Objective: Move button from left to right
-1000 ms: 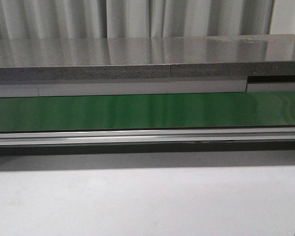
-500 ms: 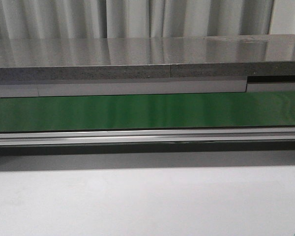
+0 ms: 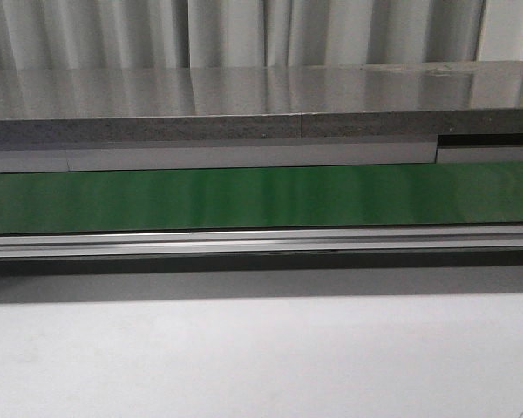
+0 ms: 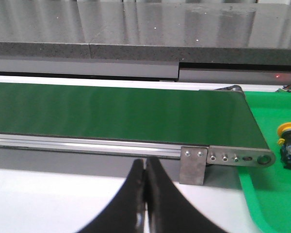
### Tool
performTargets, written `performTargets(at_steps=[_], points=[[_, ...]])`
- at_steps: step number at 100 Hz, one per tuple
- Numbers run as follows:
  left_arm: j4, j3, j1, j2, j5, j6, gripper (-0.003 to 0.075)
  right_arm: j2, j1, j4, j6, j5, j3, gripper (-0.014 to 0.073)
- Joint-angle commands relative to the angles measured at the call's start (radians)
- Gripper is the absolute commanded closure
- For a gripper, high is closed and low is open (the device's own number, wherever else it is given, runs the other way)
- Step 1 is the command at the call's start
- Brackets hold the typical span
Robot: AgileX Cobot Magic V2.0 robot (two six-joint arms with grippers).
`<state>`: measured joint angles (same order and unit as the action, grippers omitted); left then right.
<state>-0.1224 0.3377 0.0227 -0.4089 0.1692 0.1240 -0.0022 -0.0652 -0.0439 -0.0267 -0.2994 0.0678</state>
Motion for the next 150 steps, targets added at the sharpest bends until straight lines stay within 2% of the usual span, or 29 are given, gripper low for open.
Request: performTargets(at_steps=[1,54,150], points=[[-0.010,0.029,0.006,-0.005,-0.077,0.000,0.0740,-0.031,0.000,0.014,0.005,0.106,-0.009,0.0661],[-0.010,0.029,0.006,-0.005,-0.077,0.000,0.0740,-0.029,0.002,0.014,0.013,0.257,-0.081,0.0661],[-0.010,0.029,0.006,-0.005,-0.077,0.000,0.0740,-0.029,0.002,0.014,0.013,0.256,-0.081,0.0661]])
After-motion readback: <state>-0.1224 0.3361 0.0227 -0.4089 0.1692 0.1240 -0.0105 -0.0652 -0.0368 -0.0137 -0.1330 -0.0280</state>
